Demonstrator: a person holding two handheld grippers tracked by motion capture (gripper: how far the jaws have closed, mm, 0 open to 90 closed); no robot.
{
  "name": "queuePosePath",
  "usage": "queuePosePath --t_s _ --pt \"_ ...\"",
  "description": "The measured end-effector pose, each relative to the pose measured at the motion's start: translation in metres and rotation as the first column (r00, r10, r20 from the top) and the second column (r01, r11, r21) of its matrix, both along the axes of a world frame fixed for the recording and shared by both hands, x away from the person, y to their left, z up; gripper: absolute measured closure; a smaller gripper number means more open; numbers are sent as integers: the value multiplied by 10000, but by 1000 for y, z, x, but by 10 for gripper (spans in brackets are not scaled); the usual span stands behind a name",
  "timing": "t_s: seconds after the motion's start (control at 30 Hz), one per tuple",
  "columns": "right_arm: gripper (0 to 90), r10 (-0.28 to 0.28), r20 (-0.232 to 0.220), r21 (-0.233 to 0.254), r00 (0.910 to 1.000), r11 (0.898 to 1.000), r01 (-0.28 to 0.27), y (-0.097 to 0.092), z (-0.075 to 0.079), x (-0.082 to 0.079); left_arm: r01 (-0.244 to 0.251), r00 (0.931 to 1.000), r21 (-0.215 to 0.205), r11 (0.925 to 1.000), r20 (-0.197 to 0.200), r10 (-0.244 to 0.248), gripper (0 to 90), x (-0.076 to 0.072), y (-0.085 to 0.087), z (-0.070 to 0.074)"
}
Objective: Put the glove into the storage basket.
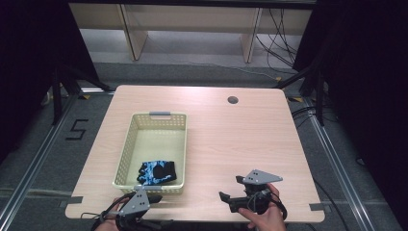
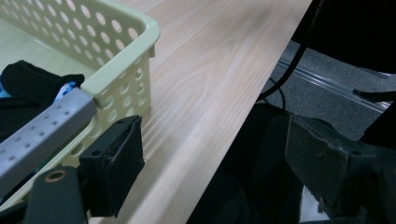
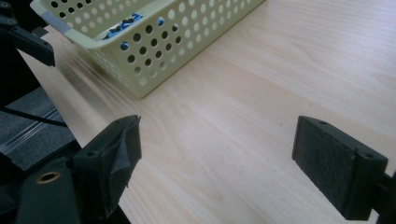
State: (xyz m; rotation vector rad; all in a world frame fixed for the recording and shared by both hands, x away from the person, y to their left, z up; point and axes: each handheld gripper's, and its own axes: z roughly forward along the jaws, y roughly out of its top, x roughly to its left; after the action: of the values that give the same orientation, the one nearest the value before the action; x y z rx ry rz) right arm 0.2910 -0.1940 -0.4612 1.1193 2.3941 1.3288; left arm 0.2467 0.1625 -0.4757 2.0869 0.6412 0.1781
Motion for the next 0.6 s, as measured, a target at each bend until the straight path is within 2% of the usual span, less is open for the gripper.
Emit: queuePosePath --t_s 0.03,0.07,0.1,0.13,0.17,0.2,0.23,0.27,0.33,0.4,0.43,0.47,0.6 --pt "167 -163 -186 -12 9997 9999 162 0 0 -2 -18 9999 30 10000 139 17 187 0 1 -1" --pt "167 -171 -144 -74 9998 9998 170 -1 -1 -3 -33 10000 13 10000 -94 33 187 0 1 -1" --pt "167 -208 -306 136 9993 9997 212 1 -2 -5 -244 9996 -129 9996 -136 242 186 -2 0 -3" --pt "166 -56 -103 33 9999 10000 56 -1 -4 -4 -96 9999 188 9998 -63 98 186 -1 3 -3" --pt "167 -209 -255 -59 9995 9998 208 -1 -4 -7 -99 9999 129 9999 74 98 184 -1 3 -3" --pt "165 -74 -148 -11 9999 10000 74 -2 -5 -7 -73 9999 126 9999 110 71 183 -1 3 -4" --pt "165 -118 -60 -140 9999 9998 117 -2 -5 -8 -16 9999 169 9999 110 14 181 -1 4 -4" --pt "165 -127 -263 82 9996 9999 129 -1 -6 -11 -2 10000 201 9998 78 1 180 -2 5 -5" --pt "163 -30 -71 -124 10000 9999 29 -3 -8 -13 -156 9998 275 9995 121 153 178 -3 5 -8" --pt "162 -111 -147 -87 9998 9999 110 -3 -9 -18 -94 9999 464 9989 90 90 177 -4 7 -9" --pt "162 -100 -196 -30 9998 9999 100 -2 -10 -19 -170 9998 254 9995 -86 172 177 -5 7 -12" --pt "162 -14 -30 -185 10000 9998 14 -4 -11 -19 -86 9999 338 9994 129 82 177 -5 8 -13" --pt "162 -69 -145 -334 9999 9994 64 -5 -13 -24 -277 9996 333 9991 -36 278 177 -7 11 -18"
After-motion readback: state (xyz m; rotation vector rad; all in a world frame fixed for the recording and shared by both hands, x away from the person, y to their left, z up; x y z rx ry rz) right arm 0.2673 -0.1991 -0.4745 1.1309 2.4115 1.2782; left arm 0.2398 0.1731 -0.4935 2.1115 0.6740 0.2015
